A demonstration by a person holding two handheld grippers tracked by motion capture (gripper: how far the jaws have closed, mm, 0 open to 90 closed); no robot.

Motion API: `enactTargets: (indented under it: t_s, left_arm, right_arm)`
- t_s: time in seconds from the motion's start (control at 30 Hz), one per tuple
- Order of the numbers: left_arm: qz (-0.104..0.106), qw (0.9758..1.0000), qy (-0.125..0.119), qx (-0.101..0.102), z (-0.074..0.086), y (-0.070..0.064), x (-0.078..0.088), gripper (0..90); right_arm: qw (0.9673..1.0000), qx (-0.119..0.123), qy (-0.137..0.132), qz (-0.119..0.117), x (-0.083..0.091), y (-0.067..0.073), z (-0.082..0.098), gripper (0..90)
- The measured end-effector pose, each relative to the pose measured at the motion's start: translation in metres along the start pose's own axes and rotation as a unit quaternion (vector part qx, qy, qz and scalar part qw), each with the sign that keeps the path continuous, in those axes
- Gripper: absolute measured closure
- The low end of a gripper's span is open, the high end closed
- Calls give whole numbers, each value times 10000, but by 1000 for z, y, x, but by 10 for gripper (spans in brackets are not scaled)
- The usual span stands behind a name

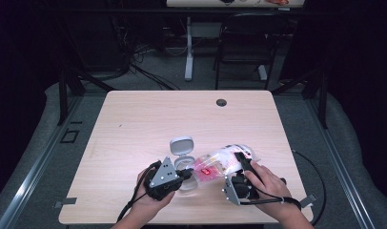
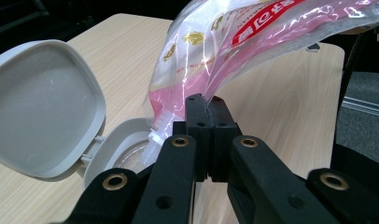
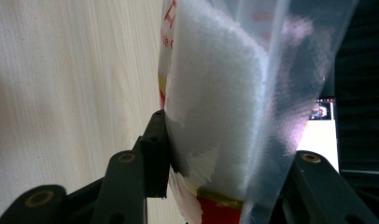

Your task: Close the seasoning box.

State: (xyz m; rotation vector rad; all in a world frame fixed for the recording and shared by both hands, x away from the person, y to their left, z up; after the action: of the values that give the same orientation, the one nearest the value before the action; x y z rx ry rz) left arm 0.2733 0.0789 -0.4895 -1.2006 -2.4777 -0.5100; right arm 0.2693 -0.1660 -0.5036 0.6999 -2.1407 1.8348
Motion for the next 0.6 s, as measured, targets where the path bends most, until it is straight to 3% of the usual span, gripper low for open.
enactTargets:
  t_s: [0.6]
  left_arm:
    - [-31, 10000, -19, 21, 0, 2, 3, 893]
  right_arm:
    - [9992, 366, 136, -122, 7, -8, -4, 558]
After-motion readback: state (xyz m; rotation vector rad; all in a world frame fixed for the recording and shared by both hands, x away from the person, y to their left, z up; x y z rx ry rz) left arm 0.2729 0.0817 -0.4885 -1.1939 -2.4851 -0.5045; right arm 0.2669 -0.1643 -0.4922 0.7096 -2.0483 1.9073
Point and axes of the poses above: each handheld gripper's, and its own axes: x roughly backward along the jaws, z roughly out of its underside, y roughly to its left, the point moved 2 cm from there along -x, roughly forward along the jaws, and after that the axes turned 9 degrees about -z, right-handed, at the moved point
